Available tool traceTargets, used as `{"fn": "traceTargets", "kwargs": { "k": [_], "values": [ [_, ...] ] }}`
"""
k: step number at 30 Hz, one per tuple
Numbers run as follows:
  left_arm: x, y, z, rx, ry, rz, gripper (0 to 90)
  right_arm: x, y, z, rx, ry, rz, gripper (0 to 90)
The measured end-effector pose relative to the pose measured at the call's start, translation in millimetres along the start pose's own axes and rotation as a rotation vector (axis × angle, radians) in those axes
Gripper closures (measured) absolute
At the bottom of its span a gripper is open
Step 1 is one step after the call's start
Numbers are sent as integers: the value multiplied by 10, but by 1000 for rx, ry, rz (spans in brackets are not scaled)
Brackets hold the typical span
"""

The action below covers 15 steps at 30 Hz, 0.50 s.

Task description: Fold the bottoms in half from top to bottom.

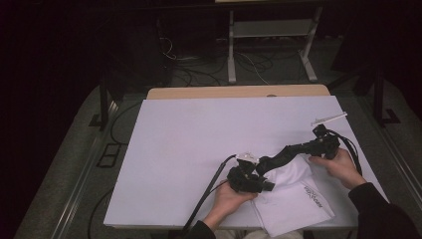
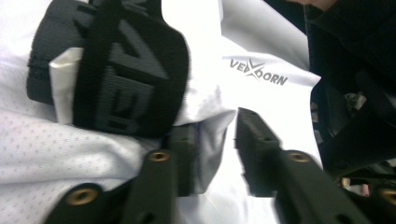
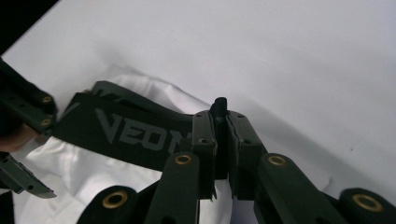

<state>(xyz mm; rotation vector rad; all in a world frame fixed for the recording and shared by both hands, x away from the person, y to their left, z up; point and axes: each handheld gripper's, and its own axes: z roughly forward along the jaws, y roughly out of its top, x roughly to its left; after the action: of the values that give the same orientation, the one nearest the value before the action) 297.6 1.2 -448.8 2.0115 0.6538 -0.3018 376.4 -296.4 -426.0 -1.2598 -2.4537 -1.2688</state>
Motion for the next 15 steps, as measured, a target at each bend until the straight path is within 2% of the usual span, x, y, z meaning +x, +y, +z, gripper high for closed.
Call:
{"fn": "traceTargets", "kwargs": {
  "k": [1, 4, 6, 11, 15],
  "values": [
    [-4, -2, -22, -13, 7, 5, 581, 2, 0, -15, -7, 3, 0, 810],
    [-32, -6, -77, -27, 67, 27, 471, 13, -2, -48, -21, 2, 1, 810],
    [-35, -5, -116, -38, 67, 23, 430, 14, -1, -71, -27, 8, 1, 810],
    [-47, 11, -222, -55, 96, 37, 331, 34, -6, -126, -45, 21, -8, 810],
    [0, 41, -297, -83, 94, 3, 298, 63, -22, -172, -48, 32, -17, 810]
  ]
}}
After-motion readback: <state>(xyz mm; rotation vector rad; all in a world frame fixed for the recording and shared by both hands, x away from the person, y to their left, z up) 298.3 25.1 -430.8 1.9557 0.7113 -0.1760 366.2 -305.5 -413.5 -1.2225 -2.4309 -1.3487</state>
